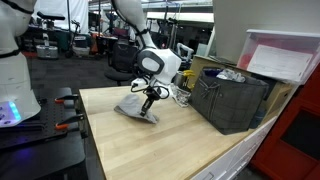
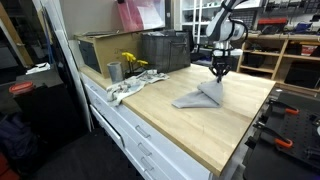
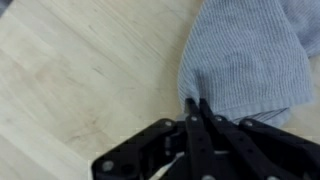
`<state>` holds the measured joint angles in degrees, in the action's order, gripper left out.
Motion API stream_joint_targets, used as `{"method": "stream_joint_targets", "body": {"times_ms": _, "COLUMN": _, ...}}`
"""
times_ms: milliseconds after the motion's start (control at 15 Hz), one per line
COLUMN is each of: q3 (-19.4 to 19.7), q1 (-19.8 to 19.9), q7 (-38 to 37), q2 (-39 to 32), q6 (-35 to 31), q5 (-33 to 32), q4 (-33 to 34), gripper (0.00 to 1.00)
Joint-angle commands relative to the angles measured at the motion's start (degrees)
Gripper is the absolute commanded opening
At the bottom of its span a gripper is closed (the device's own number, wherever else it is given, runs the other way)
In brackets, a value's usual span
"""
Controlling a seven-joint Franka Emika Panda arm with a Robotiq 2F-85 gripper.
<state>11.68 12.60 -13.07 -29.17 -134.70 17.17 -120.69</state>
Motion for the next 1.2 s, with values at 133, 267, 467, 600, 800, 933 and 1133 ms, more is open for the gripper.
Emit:
{"method": "stream_joint_targets", "body": {"times_ms": 133, "q3": 10.98, "q1": -6.48, "q7": -19.92, "q2": 13.47, "q6": -2.67, "q5": -14.90, "q4": -13.94, "gripper": 0.01}}
{"method": "stream_joint_targets", "body": {"times_ms": 267, "q3": 13.01, "q1": -7.70, "q7": -25.86, "q2": 16.93, "q6": -1.28, "q5": -21.15, "q4": -15.98, "gripper": 0.01}}
{"method": "stream_joint_targets", "body": {"times_ms": 467, "q3": 11.59, "q1": -7.25, "q7": -29.40, "q2": 21.45, "q6": 1.47, "q5": -26.65, "q4": -17.62, "gripper": 0.01}}
{"method": "stream_joint_targets", "body": {"times_ms": 600, "q3": 9.52, "q1": -6.68, "q7": -29.96, "q2": 23.13, "q6": 3.13, "q5": -27.65, "q4": -18.08, "gripper": 0.01}}
{"method": "stream_joint_targets", "body": {"times_ms": 800, "q3": 6.43, "q1": -6.00, "q7": -28.45, "q2": 24.33, "q6": 4.94, "q5": -26.40, "q4": -18.30, "gripper": 0.01}}
{"method": "stream_joint_targets", "body": {"times_ms": 933, "q3": 4.91, "q1": -5.78, "q7": -27.85, "q2": 24.37, "q6": 5.92, "q5": -25.59, "q4": -18.07, "gripper": 0.10}}
{"method": "stream_joint_targets", "body": {"times_ms": 1133, "q3": 3.42, "q1": -5.71, "q7": -27.22, "q2": 24.34, "q6": 6.79, "q5": -25.49, "q4": -17.85, "gripper": 0.09}}
